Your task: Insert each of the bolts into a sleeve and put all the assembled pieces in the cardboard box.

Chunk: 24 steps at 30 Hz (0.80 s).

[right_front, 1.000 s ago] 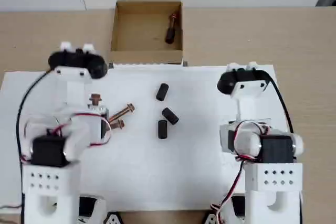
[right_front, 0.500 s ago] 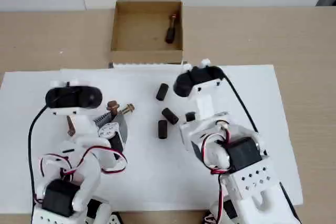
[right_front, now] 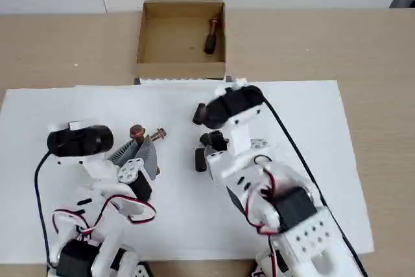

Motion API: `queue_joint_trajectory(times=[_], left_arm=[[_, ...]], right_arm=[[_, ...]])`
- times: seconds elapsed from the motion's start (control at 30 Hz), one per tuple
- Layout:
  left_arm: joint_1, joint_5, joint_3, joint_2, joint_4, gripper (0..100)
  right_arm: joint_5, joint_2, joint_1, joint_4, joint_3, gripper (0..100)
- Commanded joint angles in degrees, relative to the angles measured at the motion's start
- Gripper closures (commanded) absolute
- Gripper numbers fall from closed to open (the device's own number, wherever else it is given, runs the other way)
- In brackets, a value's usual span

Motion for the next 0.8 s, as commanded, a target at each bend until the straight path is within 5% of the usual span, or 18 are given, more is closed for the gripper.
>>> queue_joint_trajectory(times=[0.0, 0.3, 0.57, 0.77], left_arm=[[0.62, 0.35, -0.13, -2.29, -1.67, 100], [0.97, 0.35, 4.35, -3.08, -5.63, 100], [8.53, 0.44, 8.04, -3.16, -10.55, 100], [9.32, 1.41, 8.04, -3.16, -14.95, 100]], right_arm=[[-0.26, -7.78, -0.13, -1.54, 3.69, 99.5], [3.60, -22.90, -1.01, -6.11, 18.55, 99.5], [8.53, -40.31, -4.00, -9.54, 30.15, 99.5], [11.16, -40.22, -6.29, -9.71, 31.74, 99.5]])
